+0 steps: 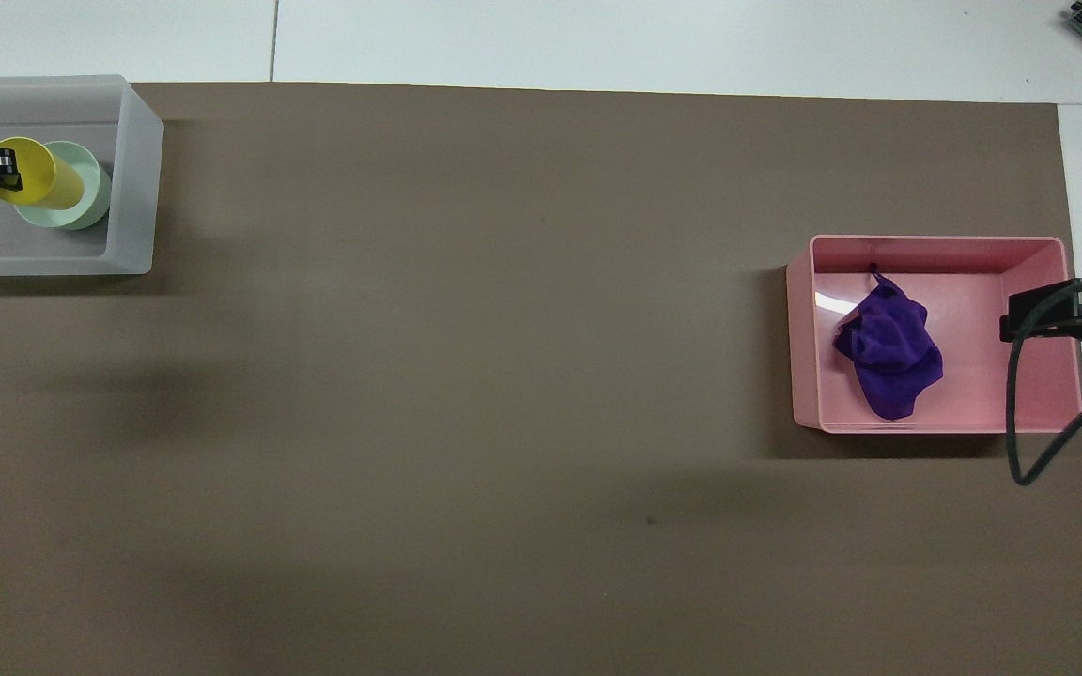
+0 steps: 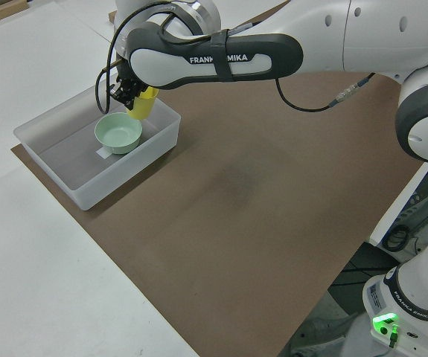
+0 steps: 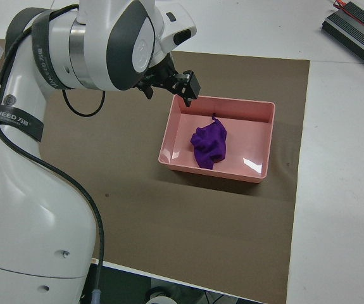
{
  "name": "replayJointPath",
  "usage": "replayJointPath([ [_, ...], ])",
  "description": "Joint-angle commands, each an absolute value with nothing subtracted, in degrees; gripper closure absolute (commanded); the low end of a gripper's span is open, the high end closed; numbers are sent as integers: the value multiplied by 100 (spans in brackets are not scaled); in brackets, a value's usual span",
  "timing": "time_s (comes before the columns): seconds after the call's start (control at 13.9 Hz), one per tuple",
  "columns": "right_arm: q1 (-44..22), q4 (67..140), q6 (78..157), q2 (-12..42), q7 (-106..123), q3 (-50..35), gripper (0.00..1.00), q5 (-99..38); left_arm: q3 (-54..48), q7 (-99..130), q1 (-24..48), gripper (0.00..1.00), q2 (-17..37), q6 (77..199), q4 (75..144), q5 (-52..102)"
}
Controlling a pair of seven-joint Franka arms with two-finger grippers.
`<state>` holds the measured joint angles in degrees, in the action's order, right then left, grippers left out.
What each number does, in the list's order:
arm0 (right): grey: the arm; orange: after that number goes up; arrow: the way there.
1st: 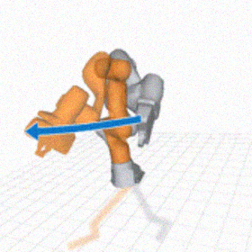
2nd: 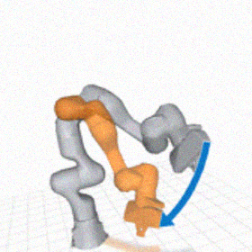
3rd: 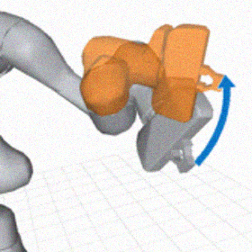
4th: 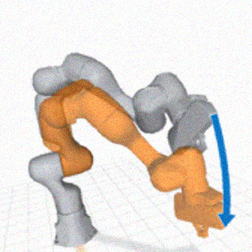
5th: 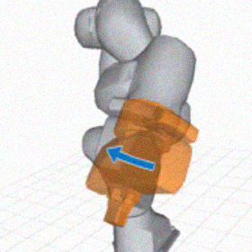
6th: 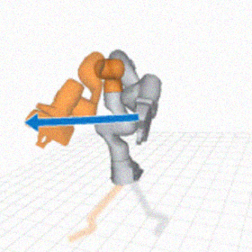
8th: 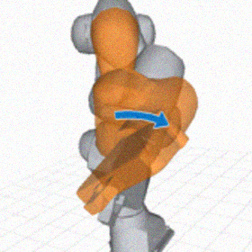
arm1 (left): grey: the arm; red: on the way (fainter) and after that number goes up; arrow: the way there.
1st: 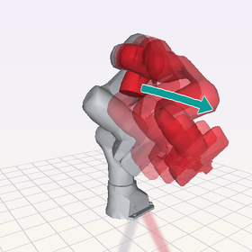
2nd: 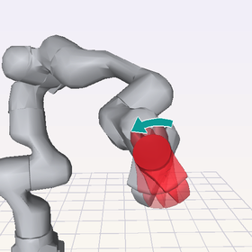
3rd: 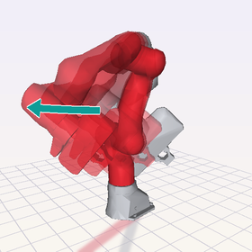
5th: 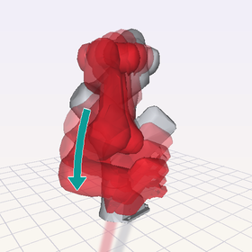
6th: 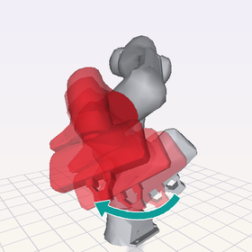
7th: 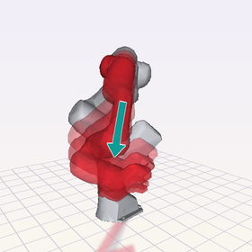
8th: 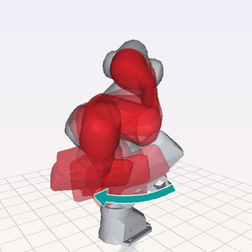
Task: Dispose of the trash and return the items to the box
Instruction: 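Carry the yellow cup with the left gripper into the clear box, then lower the cup onto the green bowl and open the left gripper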
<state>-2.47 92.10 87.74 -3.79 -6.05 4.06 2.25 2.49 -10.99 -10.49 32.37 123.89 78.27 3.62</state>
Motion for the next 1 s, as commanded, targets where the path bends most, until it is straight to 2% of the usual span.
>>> replayJointPath([
  [0.0, -141, 9457, 8956, -554, -483, 352, 0, 237, 202, -1204, -1248, 100, 3567, 12594, 7594, 510],
  [0.29, -141, 9693, 9228, -650, -483, 352, 0, 237, 211, -1204, -1275, 100, 3569, 13076, 7891, 553],
  [0.79, -123, 9721, 9229, -668, -483, 378, 0, 237, 211, -1213, -1248, 100, 3481, 13518, 8402, 571],
  [0.86, -123, 9721, 9229, -668, -483, 378, 0, 237, 211, -1213, -1231, 97, 3480, 13457, 8368, 563],
  [0.93, -123, 9721, 9220, -668, -483, 378, 0, 237, 211, -1213, -1222, 72, 3480, 13395, 8332, 554],
])
